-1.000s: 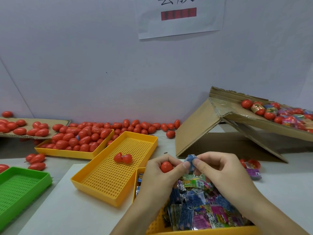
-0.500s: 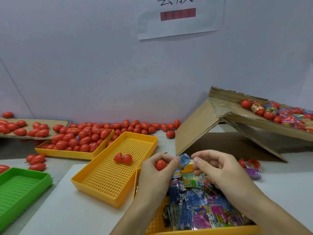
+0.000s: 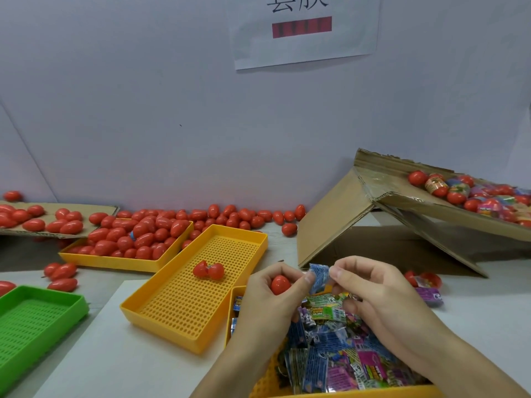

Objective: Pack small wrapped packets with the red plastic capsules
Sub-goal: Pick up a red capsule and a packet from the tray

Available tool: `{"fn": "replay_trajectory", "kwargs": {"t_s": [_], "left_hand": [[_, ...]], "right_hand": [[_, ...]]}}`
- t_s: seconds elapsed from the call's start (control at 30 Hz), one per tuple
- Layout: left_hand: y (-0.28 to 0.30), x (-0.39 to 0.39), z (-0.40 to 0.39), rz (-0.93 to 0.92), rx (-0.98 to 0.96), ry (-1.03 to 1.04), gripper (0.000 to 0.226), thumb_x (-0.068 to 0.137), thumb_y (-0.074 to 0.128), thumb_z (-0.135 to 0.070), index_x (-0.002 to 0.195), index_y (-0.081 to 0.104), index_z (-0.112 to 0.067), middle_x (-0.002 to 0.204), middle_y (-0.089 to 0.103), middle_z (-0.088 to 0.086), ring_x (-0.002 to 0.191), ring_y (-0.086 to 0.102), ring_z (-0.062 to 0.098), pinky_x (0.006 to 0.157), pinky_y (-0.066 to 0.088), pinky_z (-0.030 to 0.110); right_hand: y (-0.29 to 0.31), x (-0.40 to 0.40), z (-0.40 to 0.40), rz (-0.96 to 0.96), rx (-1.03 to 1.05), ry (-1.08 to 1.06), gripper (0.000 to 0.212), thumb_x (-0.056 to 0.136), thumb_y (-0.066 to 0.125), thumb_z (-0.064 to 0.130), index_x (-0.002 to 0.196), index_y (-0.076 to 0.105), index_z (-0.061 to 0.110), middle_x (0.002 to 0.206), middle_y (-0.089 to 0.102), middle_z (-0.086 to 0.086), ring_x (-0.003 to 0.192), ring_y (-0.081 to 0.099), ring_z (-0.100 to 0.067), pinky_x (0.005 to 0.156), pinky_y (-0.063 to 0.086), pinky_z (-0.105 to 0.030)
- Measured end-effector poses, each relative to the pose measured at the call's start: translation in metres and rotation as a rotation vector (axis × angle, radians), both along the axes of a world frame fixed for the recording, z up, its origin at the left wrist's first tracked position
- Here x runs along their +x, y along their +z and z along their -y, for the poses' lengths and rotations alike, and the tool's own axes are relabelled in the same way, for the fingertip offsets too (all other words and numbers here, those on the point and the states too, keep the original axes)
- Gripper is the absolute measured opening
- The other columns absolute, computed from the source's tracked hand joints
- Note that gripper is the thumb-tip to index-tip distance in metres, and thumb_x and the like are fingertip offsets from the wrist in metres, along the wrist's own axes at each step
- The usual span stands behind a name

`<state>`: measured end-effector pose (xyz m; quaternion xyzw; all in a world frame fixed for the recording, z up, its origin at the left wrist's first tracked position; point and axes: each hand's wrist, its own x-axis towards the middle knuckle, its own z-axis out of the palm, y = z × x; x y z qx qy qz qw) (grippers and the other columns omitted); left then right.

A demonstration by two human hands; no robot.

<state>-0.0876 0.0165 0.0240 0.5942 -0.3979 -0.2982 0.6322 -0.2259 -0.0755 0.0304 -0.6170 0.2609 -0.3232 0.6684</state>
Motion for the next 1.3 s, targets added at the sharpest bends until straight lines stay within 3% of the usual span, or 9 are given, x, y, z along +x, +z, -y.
{"fn": "replay_trajectory", "kwargs": {"t_s": [0.17,0.4,0.57,0.67,0.8,0.97,1.1,1.2,1.3], "left_hand": [[0.0,0.0,0.001,-0.012,-0.003,0.003,0.022,0.085,0.076,-0.026,0.066,0.066,-0.018,0.054,0.057,-0.009,0.049,0.049,0.006,0.05,0.044,0.018],[0.002,-0.001,0.0,0.014,0.004,-0.002,0.024,0.085,0.075,-0.028,0.064,0.065,-0.019,0.054,0.054,-0.008,0.049,0.049,0.004,0.051,0.044,0.017],[-0.002,0.0,0.001,0.023,0.008,-0.01,0.021,0.085,0.074,-0.032,0.069,0.067,-0.02,0.055,0.055,-0.01,0.051,0.05,0.004,0.053,0.045,0.018],[-0.004,0.002,0.0,0.06,0.026,-0.011,0.007,0.088,0.073,-0.03,0.082,0.07,-0.032,0.059,0.053,-0.008,0.054,0.05,0.009,0.057,0.048,0.021],[-0.004,0.003,-0.002,0.139,0.011,-0.101,0.032,0.08,0.07,-0.019,0.101,0.068,-0.042,0.065,0.054,-0.007,0.052,0.048,0.008,0.055,0.044,0.017],[-0.001,0.0,-0.002,0.169,0.008,-0.1,0.015,0.078,0.065,-0.03,0.09,0.07,-0.037,0.061,0.052,-0.008,0.053,0.047,0.006,0.056,0.042,0.016],[-0.005,0.002,0.0,0.181,0.056,-0.042,0.011,0.09,0.066,-0.018,0.087,0.073,-0.027,0.056,0.053,-0.011,0.051,0.047,0.002,0.054,0.041,0.016],[-0.007,0.002,0.001,0.153,0.13,-0.097,0.014,0.093,0.062,-0.017,0.088,0.075,-0.018,0.056,0.051,-0.009,0.052,0.047,0.005,0.057,0.043,0.024],[-0.006,0.003,0.002,0.042,0.135,-0.18,0.019,0.092,0.062,-0.016,0.079,0.071,-0.006,0.057,0.049,0.0,0.05,0.043,0.01,0.054,0.043,0.027]], "right_hand": [[0.002,0.0,-0.004,0.032,-0.051,0.013,0.029,0.061,0.077,0.042,0.085,0.075,0.026,0.08,0.07,0.003,0.076,0.056,-0.018,0.065,0.044,-0.034],[0.004,-0.001,-0.007,0.017,-0.143,-0.014,0.041,0.064,0.077,0.039,0.104,0.068,0.033,0.089,0.076,-0.003,0.058,0.064,0.001,0.056,0.049,-0.013],[0.001,0.001,-0.003,0.066,0.006,0.006,0.05,0.063,0.079,0.031,0.111,0.066,0.027,0.078,0.072,-0.006,0.058,0.054,-0.011,0.05,0.041,-0.024],[-0.002,0.002,0.001,0.129,0.122,0.057,0.049,0.058,0.082,0.025,0.106,0.071,0.024,0.075,0.066,-0.009,0.058,0.053,-0.013,0.045,0.04,-0.022],[-0.003,0.002,-0.001,0.088,0.088,0.148,0.031,0.073,0.076,0.02,0.101,0.073,0.032,0.072,0.061,-0.009,0.058,0.051,-0.013,0.049,0.036,-0.024],[-0.005,0.003,0.001,0.033,0.027,0.166,0.027,0.09,0.069,0.013,0.103,0.071,0.037,0.065,0.054,-0.007,0.055,0.045,-0.013,0.049,0.034,-0.026],[-0.005,0.003,0.002,0.072,0.074,0.169,0.026,0.085,0.07,0.014,0.102,0.072,0.034,0.062,0.05,-0.007,0.052,0.041,-0.013,0.047,0.03,-0.027],[-0.007,0.005,0.005,0.114,0.151,0.143,0.033,0.093,0.06,0.001,0.096,0.075,0.03,0.065,0.05,-0.01,0.051,0.043,-0.011,0.045,0.03,-0.026],[-0.004,0.005,0.002,0.136,0.137,0.165,0.021,0.08,0.077,0.018,0.097,0.075,0.03,0.069,0.055,-0.009,0.052,0.043,-0.011,0.044,0.033,-0.025]]}}
